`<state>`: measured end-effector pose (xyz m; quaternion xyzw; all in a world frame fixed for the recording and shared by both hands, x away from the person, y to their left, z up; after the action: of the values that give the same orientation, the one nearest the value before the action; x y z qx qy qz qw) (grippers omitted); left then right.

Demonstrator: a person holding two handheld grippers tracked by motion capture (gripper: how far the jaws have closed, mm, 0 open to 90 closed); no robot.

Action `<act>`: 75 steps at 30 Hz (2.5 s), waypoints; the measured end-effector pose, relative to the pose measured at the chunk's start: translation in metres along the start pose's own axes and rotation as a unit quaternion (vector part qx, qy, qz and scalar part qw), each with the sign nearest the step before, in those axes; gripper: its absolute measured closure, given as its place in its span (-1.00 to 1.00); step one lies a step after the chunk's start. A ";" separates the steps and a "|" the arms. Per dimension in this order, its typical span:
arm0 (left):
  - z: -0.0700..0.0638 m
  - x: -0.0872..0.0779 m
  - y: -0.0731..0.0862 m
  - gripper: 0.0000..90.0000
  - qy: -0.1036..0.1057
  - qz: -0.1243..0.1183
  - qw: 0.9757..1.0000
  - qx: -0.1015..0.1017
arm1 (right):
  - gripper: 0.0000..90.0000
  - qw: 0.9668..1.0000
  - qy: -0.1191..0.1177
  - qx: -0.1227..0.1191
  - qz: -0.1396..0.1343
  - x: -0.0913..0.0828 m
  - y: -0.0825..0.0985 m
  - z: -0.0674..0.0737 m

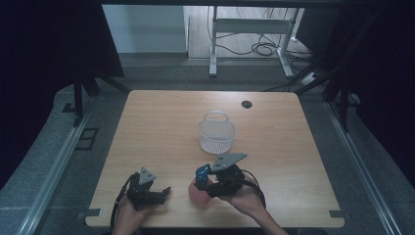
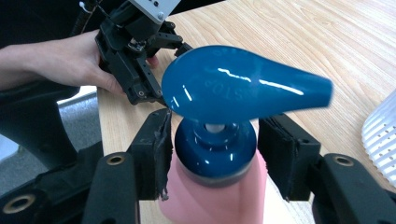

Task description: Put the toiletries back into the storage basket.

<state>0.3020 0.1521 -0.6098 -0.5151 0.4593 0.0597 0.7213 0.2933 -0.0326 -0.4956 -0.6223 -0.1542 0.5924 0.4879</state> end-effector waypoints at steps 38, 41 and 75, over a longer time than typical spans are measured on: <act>0.001 0.000 0.000 -0.75 0.000 0.001 1.000 0.004 | 0.16 1.000 0.024 -0.002 0.002 -0.027 -0.025 -0.014; 0.001 0.000 0.000 -0.75 0.000 0.001 1.000 0.004 | 0.16 1.000 0.025 0.000 0.002 -0.029 -0.029 -0.018; 0.001 0.000 0.000 -0.75 0.000 0.000 1.000 0.004 | 0.17 0.997 0.066 0.020 -0.019 -0.062 -0.064 -0.063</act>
<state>0.3025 0.1525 -0.6098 -0.5125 0.4592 0.0581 0.7232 0.3584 -0.0765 -0.4195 -0.6476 -0.1212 0.5435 0.5201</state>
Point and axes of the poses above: each handheld gripper's, and its own axes: x roughly forward along the jaws, y roughly out of its underside, z roughly to its left, the point moved 9 cm from there along x, roughly forward along the jaws, and after that the axes turned 7 degrees about x, right-handed, at the moved point
